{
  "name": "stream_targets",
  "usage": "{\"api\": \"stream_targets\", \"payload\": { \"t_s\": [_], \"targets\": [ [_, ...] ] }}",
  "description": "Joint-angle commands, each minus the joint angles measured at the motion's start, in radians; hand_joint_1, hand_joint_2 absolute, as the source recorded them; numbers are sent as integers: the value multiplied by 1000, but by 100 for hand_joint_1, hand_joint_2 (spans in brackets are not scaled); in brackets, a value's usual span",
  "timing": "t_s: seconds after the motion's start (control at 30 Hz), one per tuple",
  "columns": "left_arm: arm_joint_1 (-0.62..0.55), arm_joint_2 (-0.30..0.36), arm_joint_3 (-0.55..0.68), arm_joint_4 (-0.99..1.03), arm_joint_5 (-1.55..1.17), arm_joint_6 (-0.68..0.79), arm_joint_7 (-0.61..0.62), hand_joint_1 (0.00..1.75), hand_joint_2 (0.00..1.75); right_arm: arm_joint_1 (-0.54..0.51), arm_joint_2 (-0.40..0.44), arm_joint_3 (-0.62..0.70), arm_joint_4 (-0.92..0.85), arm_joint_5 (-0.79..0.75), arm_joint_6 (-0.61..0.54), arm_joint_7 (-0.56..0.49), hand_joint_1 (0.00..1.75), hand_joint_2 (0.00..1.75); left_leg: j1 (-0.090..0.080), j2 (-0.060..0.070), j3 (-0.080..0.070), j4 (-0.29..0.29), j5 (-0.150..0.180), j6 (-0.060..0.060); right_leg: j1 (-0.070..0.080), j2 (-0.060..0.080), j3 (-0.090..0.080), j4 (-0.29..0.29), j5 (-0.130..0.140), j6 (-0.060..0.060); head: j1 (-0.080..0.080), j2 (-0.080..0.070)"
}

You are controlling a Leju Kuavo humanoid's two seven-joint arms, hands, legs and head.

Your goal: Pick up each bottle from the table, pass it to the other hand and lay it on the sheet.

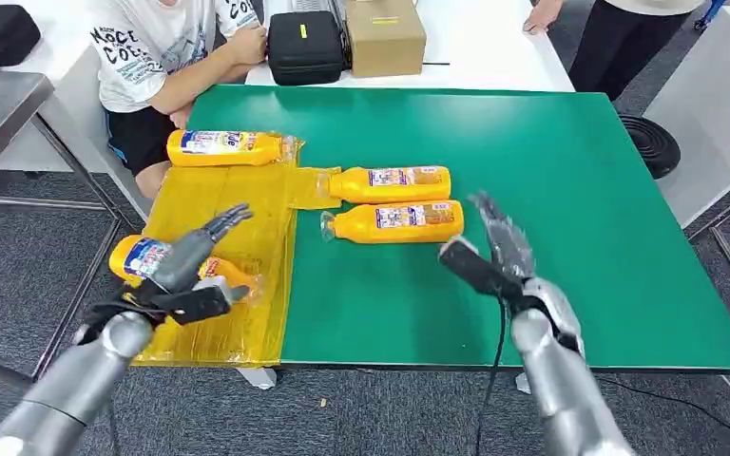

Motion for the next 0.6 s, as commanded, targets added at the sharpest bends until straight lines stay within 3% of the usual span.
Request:
{"api": "stream_targets", "payload": {
  "t_s": [0.03, 0.27, 0.6],
  "targets": [
    [106, -171, 129, 15, 19, 20, 24, 0, 175, -349, -61, 117, 506, 116, 7, 61, 0, 175, 0, 3, 4, 0, 0, 1, 1, 1, 3, -1, 0, -2, 2, 0],
    [132, -177, 163, 9, 18, 33, 42, 0, 175, -405, -37, 167, 594, 135, 77, 33, 0, 175, 2, 2, 2, 0, -1, 1, 2, 0, 3, -1, -1, -2, 1, 0],
    [129, -186, 175, 22, 10, 39, 48, 0, 175, -440, 75, 255, 676, 165, 135, -9, 0, 175, 2, 3, 1, 0, -1, 1, 2, 1, 1, 0, 0, -2, 0, 0]
  ]
}}
